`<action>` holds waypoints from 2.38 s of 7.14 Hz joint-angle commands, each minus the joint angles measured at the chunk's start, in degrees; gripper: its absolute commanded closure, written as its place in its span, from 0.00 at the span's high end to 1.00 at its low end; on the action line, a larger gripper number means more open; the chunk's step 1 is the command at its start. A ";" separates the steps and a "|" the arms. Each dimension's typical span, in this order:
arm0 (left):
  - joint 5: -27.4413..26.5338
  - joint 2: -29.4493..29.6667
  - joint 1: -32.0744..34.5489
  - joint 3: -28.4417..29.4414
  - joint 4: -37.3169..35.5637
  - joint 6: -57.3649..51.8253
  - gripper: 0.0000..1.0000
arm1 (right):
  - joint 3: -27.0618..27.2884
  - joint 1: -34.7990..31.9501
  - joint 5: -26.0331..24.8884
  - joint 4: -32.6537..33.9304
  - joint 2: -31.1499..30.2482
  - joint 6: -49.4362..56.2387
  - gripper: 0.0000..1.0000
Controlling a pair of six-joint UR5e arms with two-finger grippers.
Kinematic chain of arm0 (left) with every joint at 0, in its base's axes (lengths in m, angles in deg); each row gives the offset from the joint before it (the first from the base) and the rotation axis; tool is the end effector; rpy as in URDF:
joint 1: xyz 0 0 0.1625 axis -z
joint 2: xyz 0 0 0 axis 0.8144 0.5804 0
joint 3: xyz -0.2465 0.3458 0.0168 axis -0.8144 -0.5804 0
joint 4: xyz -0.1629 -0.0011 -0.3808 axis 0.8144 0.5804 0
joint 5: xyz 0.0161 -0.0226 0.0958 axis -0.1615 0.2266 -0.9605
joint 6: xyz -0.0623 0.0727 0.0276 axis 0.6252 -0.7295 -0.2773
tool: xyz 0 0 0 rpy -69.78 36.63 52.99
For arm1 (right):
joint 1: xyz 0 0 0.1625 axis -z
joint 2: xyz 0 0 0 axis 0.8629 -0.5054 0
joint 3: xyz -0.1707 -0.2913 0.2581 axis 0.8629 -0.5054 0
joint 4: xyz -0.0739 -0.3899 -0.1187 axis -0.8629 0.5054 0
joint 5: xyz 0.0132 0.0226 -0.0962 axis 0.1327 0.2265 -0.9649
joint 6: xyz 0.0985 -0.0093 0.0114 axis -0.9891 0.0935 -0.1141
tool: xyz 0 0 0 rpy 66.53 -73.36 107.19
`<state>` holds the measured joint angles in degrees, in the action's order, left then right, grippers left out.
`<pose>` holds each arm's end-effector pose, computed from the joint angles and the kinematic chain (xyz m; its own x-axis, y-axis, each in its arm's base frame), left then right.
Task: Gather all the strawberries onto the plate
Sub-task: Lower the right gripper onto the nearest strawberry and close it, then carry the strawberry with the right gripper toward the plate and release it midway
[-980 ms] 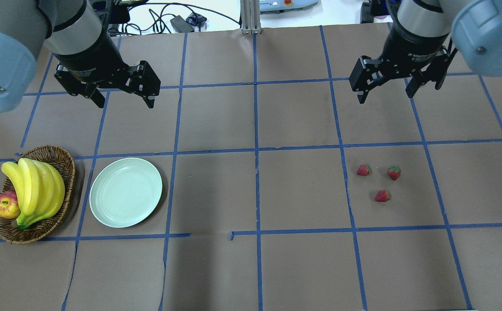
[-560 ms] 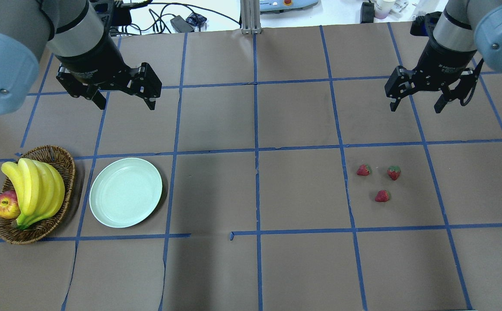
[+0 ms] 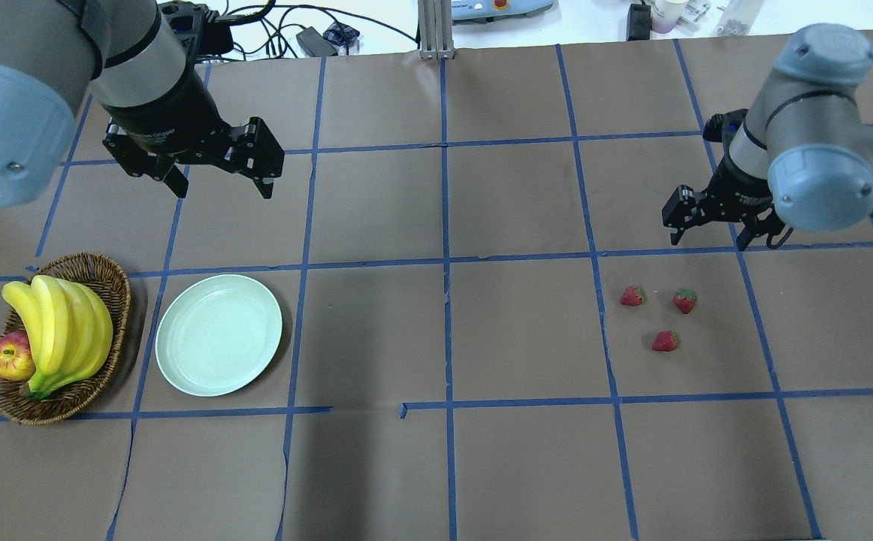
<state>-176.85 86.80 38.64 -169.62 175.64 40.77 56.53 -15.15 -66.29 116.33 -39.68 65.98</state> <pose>-0.1570 -0.4800 0.4894 -0.9988 0.0375 -0.0304 0.0385 0.9988 -0.0318 -0.0081 -0.5238 0.2458 -0.9846 0.1727 0.0264 0.1745 0.9793 0.1027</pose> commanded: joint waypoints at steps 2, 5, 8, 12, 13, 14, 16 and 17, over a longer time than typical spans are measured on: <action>0.01 -0.03 0.00 -0.05 0.00 0.01 1.00 | 12.90 0.69 0.03 14.93 0.18 0.62 1.00; 0.01 0.06 0.00 -0.14 0.00 0.01 1.00 | 12.91 0.69 -1.37 15.83 1.58 3.27 0.84; 0.01 0.06 0.09 -0.14 0.00 0.01 1.00 | 12.83 0.69 -1.47 17.50 1.58 3.09 0.12; 0.01 -0.03 0.09 -0.05 0.00 0.01 1.00 | 1.12 -0.62 2.81 8.44 0.18 -1.88 0.00; 0.01 -0.03 0.09 -0.05 0.00 0.01 1.00 | -3.74 -4.89 3.27 3.75 0.00 -8.62 0.00; 0.01 -0.03 0.09 0.04 0.00 0.01 1.00 | -5.18 -13.46 2.32 4.40 0.44 -15.39 0.00; 0.01 0.41 0.09 0.21 -0.09 0.01 1.00 | -4.67 -23.35 3.01 5.89 2.80 -29.62 0.00; 0.01 0.33 0.09 0.21 -0.09 0.01 1.00 | -4.40 -27.65 3.88 7.82 4.03 -32.30 0.00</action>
<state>-176.84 87.09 38.73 -169.46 175.56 40.78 51.96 -37.35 -63.29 122.28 -37.22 39.01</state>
